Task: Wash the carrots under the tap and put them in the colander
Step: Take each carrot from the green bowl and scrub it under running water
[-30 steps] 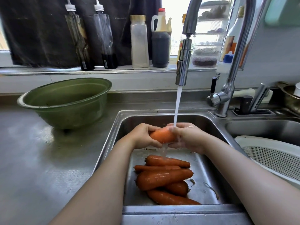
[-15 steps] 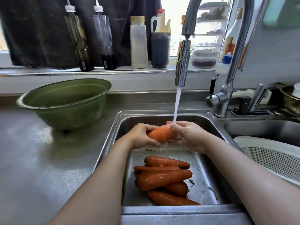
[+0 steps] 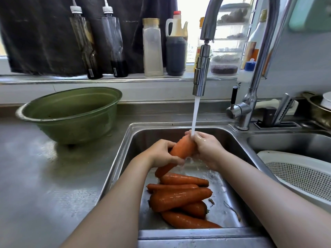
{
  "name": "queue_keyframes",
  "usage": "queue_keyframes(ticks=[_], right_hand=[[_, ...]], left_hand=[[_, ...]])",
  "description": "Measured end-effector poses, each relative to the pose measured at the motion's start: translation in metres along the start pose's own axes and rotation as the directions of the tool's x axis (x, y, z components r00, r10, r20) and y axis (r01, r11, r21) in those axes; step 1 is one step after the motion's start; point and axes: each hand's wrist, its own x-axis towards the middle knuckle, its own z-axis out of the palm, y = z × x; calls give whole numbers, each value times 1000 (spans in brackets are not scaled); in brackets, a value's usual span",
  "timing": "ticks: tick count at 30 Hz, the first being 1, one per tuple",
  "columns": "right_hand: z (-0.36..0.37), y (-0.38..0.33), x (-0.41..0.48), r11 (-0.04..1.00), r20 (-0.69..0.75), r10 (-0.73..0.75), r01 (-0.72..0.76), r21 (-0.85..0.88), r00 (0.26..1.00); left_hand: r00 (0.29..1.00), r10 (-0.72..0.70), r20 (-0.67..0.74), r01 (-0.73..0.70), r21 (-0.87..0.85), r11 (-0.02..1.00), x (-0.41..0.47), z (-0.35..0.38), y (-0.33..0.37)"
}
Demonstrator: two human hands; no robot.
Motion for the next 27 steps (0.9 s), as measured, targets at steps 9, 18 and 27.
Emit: queue_keyframes(ticks=[9, 18, 27], right_hand=[[5, -10, -14, 992, -9, -59, 57, -111, 998], [-12, -4, -6, 986, 267, 22, -65, 153, 963], [-4, -5, -3, 991, 74, -39, 29, 128, 996]], left_hand=[[995, -59, 80, 67, -96, 993, -2, 1, 5], [994, -92, 54, 103, -245, 964, -5, -3, -4], [994, -50, 98, 84, -383, 920, -6, -6, -5]])
